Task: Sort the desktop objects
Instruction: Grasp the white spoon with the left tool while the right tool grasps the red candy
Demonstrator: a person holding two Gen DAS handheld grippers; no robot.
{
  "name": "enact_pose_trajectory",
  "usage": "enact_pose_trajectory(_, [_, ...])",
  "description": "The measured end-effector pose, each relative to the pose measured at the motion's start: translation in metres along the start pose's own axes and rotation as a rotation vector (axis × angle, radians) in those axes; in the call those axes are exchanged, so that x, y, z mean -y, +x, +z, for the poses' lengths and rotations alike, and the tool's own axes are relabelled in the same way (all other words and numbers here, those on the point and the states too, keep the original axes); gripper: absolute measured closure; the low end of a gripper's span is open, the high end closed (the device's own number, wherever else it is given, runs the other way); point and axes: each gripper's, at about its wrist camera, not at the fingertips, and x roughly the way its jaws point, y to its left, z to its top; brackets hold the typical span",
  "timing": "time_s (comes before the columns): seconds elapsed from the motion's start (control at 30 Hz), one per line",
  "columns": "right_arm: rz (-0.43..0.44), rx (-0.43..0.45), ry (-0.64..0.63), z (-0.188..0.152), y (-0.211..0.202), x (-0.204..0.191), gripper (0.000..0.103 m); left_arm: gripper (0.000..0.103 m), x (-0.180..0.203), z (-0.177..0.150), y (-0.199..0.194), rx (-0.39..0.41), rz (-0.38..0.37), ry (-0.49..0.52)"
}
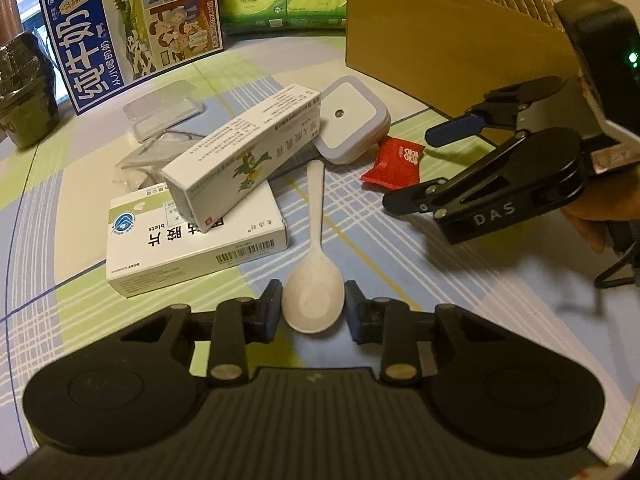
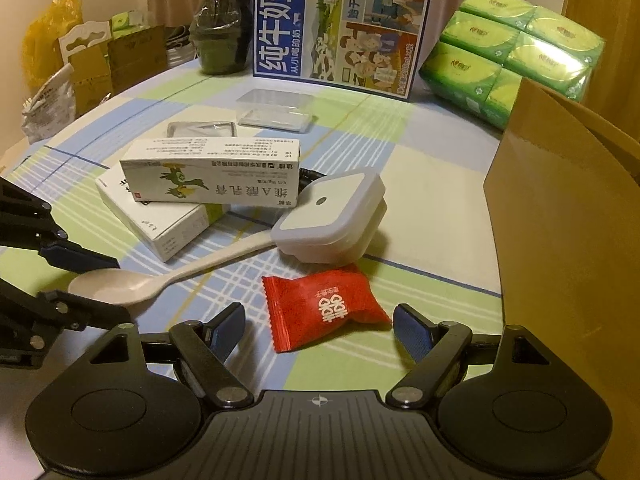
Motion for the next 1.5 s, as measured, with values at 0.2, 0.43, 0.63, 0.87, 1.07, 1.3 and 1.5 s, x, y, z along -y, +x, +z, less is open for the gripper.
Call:
enact_pose_trajectory(0.2, [0.014, 0.016, 0.002, 0.001, 0.009, 0.004, 0.024, 0.075, 0.003, 0.002, 0.002, 0.006, -0.009, 0.001])
enact_pose_trajectory(0.43, [0.052, 0.013, 0.034, 0.001, 0.008, 0.007, 0.047, 0.075, 0.005, 0.002, 0.003, 0.002, -0.007, -0.009])
enact_pose_trajectory(0.63, [0.055, -0.016, 0.037, -0.001, -0.002, -0.002, 0.058, 0.075, 0.012, 0.001, 0.001, -0.018, 0.002, -0.016])
enact_pose_trajectory(0.87, [0.069, -0.084, 0.061, -0.006, -0.02, -0.011, 0.064, 0.075, 0.019, -0.004, -0.014, -0.026, 0.007, -0.025])
enact_pose_trajectory(1.07, [0.084, -0.103, 0.113, -0.014, -0.04, -0.012, 0.064, 0.075, 0.023, -0.013, -0.027, -0.02, 0.011, -0.043])
enact_pose_trajectory(1.3, [0.075, -0.066, 0.112, -0.019, -0.063, -0.018, 0.065, 0.076, 0.029, -0.014, -0.041, -0.001, 0.015, -0.046])
enact_pose_trajectory(1.5, [0.07, -0.052, 0.123, -0.021, -0.074, -0.02, 0.065, 0.076, 0.034, -0.014, -0.053, 0.005, 0.025, -0.045])
